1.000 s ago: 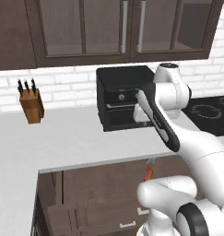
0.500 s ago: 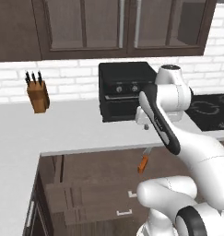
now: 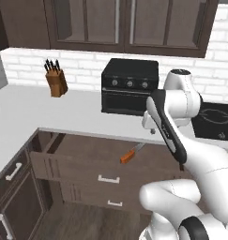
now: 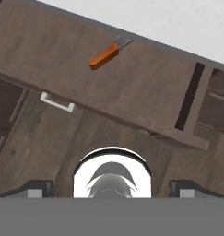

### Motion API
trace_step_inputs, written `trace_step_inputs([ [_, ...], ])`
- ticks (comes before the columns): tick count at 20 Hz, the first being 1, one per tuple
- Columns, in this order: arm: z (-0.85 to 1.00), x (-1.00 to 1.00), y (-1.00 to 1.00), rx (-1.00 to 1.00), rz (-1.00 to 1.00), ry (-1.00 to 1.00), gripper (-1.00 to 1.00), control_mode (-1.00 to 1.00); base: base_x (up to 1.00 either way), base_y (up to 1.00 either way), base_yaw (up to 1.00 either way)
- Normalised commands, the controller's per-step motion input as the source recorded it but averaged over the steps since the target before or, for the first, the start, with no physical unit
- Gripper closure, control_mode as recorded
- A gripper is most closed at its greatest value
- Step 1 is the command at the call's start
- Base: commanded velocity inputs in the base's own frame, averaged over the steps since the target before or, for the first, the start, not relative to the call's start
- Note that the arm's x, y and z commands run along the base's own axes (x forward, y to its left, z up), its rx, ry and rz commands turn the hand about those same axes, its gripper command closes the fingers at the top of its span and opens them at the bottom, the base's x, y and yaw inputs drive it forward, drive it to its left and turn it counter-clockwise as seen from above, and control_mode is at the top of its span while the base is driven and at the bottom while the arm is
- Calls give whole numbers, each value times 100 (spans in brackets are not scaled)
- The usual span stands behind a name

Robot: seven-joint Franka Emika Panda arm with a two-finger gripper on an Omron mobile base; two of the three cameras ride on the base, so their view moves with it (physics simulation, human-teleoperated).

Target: Pick up the knife from the drawer and place it on the cutting board. Then place the meat from the plate to the cutting board.

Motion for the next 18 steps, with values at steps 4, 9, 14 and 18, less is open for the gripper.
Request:
trace_step_inputs([
  [4,0,0,0,0,0,0,-100,100,-10,-83,55],
  [9,0,0,0,0,0,0,-100,100,-2,-95,43],
  [14,0,0,0,0,0,0,-100,100,2,-66,21],
  [18,-25,2,0,9,0,12,-100,-100,0,-11,2],
])
